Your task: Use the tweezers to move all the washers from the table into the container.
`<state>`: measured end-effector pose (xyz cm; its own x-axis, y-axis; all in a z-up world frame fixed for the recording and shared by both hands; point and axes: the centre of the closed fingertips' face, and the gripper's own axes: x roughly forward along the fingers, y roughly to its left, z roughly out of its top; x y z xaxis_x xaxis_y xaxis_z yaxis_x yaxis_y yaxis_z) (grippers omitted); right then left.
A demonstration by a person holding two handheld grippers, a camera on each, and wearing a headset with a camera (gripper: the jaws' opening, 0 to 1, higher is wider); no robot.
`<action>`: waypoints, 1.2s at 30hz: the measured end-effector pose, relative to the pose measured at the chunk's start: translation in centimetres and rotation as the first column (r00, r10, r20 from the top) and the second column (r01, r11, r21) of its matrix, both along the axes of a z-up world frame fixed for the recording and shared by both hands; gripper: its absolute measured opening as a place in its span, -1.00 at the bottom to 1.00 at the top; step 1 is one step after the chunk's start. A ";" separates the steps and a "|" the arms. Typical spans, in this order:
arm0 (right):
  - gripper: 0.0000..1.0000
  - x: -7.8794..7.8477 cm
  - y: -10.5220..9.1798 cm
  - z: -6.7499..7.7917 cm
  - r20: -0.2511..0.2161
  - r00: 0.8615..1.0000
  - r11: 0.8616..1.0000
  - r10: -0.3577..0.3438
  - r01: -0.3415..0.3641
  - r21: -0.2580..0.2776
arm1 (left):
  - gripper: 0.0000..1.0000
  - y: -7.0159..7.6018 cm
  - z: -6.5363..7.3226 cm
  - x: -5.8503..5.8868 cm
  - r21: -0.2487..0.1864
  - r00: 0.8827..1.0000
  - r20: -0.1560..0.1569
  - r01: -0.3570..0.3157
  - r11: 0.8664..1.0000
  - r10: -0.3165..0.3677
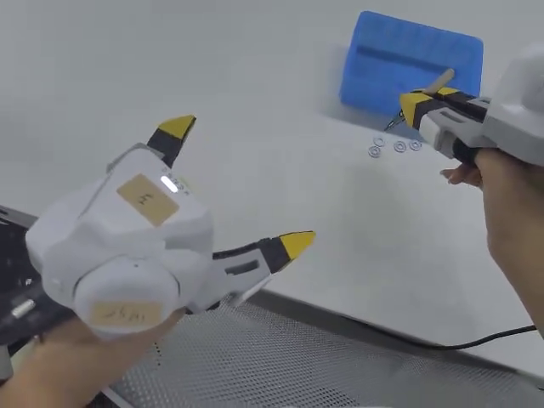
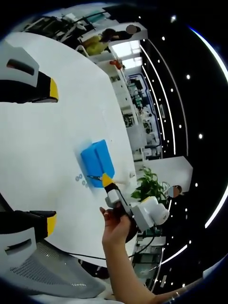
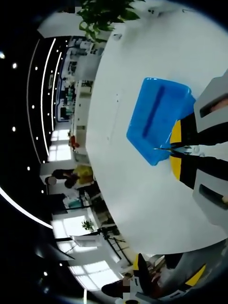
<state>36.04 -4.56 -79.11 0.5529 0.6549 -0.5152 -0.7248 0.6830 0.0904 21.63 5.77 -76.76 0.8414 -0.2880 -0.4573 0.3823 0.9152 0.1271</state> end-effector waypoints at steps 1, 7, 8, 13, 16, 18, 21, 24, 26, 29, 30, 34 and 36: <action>-0.94 0.0 0.0 0.0 0.000 1.000 1.000 -0.003 0.003 0.001 | 0.92 0.0 -0.1 0.0 0.003 1.000 -0.003 -0.001 1.000 0.001; -0.94 0.4 -0.1 -0.4 -0.031 0.999 0.999 -0.027 0.028 0.035 | 0.92 0.1 -0.3 -0.1 0.019 1.000 -0.011 -0.002 1.000 0.002; -0.94 0.3 -0.1 -0.5 -0.042 0.999 0.999 -0.028 0.029 0.041 | 0.91 0.1 -0.3 -0.1 0.019 1.000 -0.012 -0.002 1.000 0.002; -0.94 -0.1 0.1 -1.0 -0.040 0.999 1.000 -0.024 0.024 0.018 | 0.92 0.1 -0.3 -0.1 0.019 1.000 -0.012 -0.005 1.000 0.005; -0.94 -0.4 0.0 -1.2 -0.053 0.998 0.999 -0.024 0.025 0.023 | 0.92 0.2 -0.2 -0.1 0.017 1.000 -0.012 -0.008 1.000 0.008; -0.94 -0.7 -0.1 -1.5 -0.057 0.998 1.000 -0.024 0.025 0.019 | 0.92 0.2 -0.3 -0.1 0.018 1.000 -0.013 -0.009 1.000 0.010; -0.94 -1.0 -0.2 -2.2 -0.062 0.998 1.000 -0.022 0.022 0.004 | 0.91 0.2 -0.3 -0.1 0.018 1.000 -0.014 -0.008 1.000 0.008; -0.94 -1.0 -0.2 -2.4 -0.070 0.997 1.000 -0.030 0.031 0.006 | 0.91 0.2 -0.3 -0.1 0.017 1.000 -0.015 -0.007 1.000 0.007; -0.94 -1.0 -0.2 -2.5 -0.071 0.997 0.999 -0.034 0.035 0.007 | 0.91 0.2 -0.3 -0.1 0.020 1.000 -0.015 -0.008 1.000 0.009; -0.94 -0.9 -0.2 -2.7 -0.062 0.997 0.999 -0.035 0.035 -0.005 | 0.91 0.3 -0.4 -0.1 0.018 1.000 -0.017 -0.009 1.000 0.010; -0.94 -0.9 -0.2 -2.8 -0.061 0.998 0.999 -0.034 0.033 -0.012 | 0.91 0.2 -0.4 -0.1 0.018 1.000 -0.017 -0.009 1.000 0.009; -0.94 -1.0 -0.1 -3.0 -0.051 0.998 0.999 -0.034 0.033 -0.020 | 0.91 0.3 -0.4 -0.1 0.018 1.000 -0.017 -0.009 1.000 0.009; -0.94 -1.1 0.0 -3.0 -0.043 0.999 0.999 -0.031 0.030 -0.026 | 0.91 0.3 -0.4 -0.1 0.016 1.000 -0.017 -0.009 1.000 0.009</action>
<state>34.89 -4.55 -82.14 0.5489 0.6246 -0.5555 -0.6996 0.7070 0.1035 21.56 6.03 -77.16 0.8361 -0.2725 -0.4760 0.3760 0.9166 0.1357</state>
